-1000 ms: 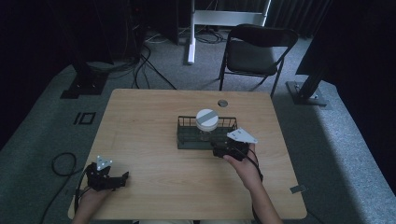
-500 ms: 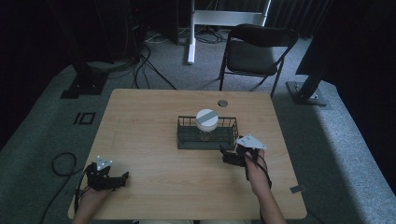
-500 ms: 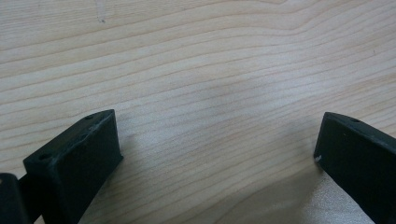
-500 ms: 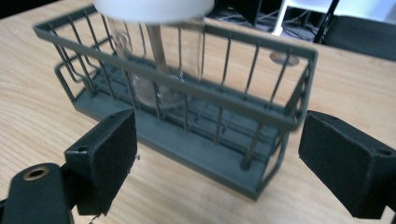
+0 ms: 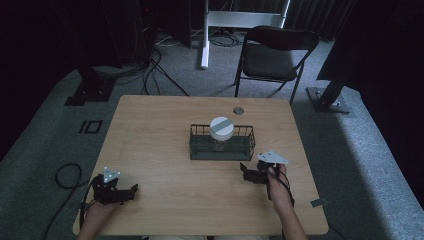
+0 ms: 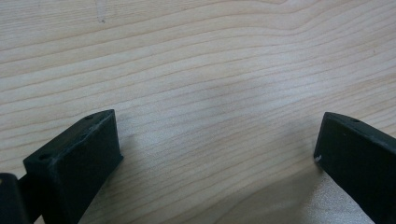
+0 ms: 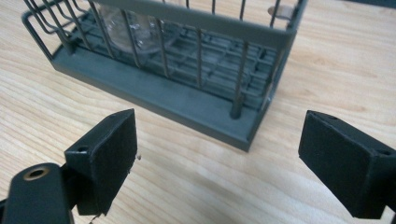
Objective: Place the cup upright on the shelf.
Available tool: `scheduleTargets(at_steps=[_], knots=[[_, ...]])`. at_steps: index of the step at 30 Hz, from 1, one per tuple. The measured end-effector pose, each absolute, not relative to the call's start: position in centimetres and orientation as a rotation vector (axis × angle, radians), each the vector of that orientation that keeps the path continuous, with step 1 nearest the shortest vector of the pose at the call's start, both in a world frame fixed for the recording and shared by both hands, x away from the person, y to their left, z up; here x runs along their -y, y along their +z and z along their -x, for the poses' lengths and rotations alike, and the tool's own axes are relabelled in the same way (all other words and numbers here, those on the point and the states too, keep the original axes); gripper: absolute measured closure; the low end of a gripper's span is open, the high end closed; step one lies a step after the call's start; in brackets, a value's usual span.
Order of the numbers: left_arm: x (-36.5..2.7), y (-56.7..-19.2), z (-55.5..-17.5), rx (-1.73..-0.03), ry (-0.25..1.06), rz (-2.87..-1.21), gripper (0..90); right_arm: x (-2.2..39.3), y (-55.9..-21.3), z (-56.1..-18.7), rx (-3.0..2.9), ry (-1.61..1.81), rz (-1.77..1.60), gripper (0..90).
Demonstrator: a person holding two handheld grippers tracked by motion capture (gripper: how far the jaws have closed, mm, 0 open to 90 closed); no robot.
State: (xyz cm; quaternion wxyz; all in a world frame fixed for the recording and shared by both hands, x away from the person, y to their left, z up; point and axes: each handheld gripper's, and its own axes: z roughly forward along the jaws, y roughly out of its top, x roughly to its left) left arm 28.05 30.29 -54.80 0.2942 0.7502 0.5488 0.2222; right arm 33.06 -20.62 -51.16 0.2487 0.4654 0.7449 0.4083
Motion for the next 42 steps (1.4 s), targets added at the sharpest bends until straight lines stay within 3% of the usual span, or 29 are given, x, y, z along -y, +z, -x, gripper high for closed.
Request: scheduleTargets(at_steps=[42], knots=[[-30.3,-54.8,-28.0,-1.46,0.592,-1.999,0.5,25.1,-55.0,-33.1,-2.105,0.901,-1.384,12.6]])
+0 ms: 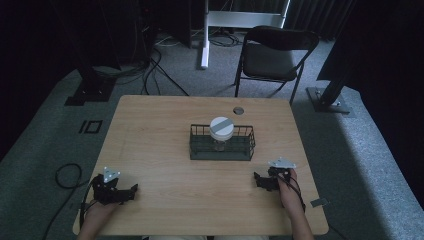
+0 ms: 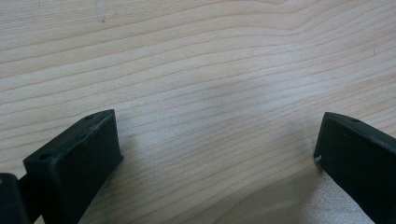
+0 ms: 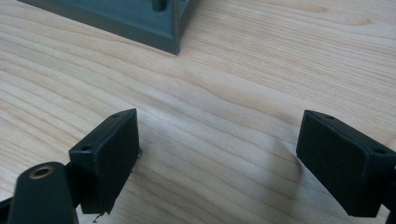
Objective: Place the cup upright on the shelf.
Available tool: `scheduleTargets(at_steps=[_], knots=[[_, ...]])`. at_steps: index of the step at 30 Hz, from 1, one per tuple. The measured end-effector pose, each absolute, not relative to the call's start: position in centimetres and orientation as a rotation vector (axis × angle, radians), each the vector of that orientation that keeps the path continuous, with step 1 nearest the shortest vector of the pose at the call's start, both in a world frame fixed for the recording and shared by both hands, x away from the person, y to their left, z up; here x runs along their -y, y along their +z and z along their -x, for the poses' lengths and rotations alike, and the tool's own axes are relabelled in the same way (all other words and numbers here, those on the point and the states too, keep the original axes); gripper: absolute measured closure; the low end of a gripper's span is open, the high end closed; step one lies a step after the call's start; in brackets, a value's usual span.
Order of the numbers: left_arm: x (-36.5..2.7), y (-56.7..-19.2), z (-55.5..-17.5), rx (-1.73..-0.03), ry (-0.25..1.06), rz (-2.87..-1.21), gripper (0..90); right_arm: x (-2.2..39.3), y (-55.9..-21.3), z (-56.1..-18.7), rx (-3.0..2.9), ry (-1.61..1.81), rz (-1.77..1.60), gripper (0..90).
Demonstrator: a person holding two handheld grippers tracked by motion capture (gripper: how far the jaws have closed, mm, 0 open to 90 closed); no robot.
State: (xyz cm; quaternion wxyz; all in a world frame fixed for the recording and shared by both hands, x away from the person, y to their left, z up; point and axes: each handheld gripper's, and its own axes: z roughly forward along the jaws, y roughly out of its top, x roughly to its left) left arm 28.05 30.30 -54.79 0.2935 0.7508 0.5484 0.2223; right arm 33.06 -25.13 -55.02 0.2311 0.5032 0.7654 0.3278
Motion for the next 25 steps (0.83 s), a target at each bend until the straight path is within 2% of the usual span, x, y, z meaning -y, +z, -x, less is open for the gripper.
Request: scheduleTargets(at_steps=[25], knots=[[-30.3,-54.79,-28.05,-1.461,0.592,-1.999,0.5,25.65,-55.08,-33.3,-2.105,0.906,-1.432,11.1]])
